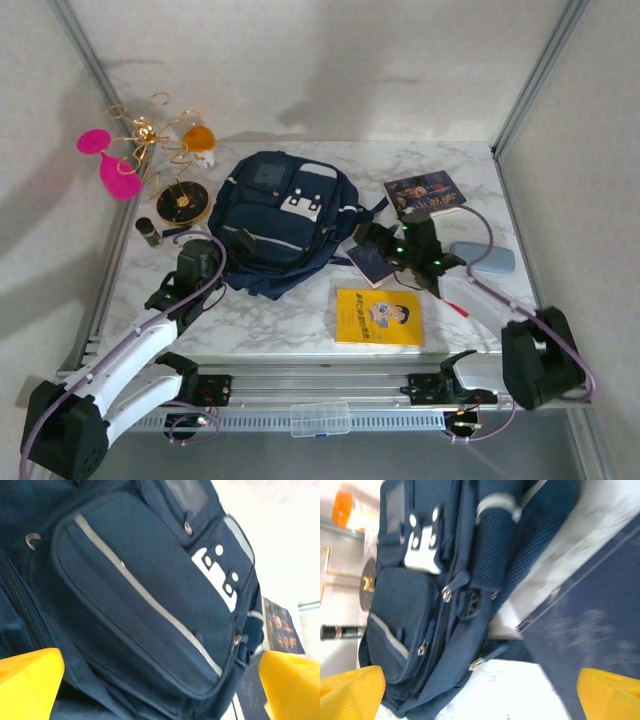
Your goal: Pack books, pencil case, and school supplies into a backpack
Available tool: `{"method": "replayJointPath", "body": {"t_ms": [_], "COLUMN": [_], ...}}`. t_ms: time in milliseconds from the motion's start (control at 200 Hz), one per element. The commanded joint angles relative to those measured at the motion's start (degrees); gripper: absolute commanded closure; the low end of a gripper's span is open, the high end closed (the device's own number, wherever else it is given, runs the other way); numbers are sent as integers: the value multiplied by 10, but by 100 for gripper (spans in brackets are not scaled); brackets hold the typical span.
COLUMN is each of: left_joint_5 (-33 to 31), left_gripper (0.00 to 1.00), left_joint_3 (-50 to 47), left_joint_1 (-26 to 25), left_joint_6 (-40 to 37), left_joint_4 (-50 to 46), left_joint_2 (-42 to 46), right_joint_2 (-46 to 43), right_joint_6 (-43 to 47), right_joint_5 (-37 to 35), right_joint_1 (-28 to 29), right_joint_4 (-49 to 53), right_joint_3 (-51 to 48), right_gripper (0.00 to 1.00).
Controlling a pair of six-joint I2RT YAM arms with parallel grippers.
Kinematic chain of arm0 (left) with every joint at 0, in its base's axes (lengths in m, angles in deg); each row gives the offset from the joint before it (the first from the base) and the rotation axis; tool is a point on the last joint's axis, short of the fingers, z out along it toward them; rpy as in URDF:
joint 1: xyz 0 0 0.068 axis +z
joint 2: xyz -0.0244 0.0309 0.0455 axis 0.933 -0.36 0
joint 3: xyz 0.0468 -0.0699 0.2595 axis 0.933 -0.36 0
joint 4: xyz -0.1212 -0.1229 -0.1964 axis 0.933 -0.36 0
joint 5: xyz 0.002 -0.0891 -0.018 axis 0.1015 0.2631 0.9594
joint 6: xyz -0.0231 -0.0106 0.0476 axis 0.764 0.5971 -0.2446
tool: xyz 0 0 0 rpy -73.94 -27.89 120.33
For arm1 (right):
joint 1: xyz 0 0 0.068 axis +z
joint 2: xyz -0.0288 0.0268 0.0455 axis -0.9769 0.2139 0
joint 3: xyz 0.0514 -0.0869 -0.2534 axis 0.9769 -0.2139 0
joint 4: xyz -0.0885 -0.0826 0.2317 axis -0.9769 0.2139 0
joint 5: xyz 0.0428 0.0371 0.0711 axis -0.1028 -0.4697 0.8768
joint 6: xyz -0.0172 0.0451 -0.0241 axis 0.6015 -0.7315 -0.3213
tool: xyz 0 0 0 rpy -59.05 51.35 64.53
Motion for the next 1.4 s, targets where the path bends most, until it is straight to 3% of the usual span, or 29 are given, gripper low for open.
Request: {"method": "replayJointPath", "body": {"t_ms": [0,90,230,576,711,896,1031,1161,1397], "left_joint_5": [-18,-36,-24,-41,-47,-31,-8,21,90], "left_gripper": [1,1,1,1,1,1,1,1,1], "left_joint_3": [-7,-21,-19,-11,-20,-38,-38,-18,118], "left_joint_1": [-42,-77,-89,-103,-103,-105,-106,-110,-110], "left_joint_6": [49,64,73,72,91,117,120,115,52], "left_joint_4": [-25,-5,-6,17,38,107,175,255,271], "left_joint_2": [-2,-11,-55,-114,-125,-136,-157,-203,-322], "right_joint_2": [76,133,202,300,308,280,250,178,36], "right_joint_6": [-38,-51,-80,-100,-99,-70,-50,-43,-66], "right_joint_5": [-14,-9,3,-5,3,-3,20,-4,-78], "right_joint_1": [41,55,60,70,70,70,68,68,66], "right_joint_4": [-29,-52,-85,-101,-119,-122,-106,-110,-67], "right_joint_3": [54,82,113,169,183,201,230,209,131], "right_gripper": [8,17,28,35,52,82,96,100,100]}}
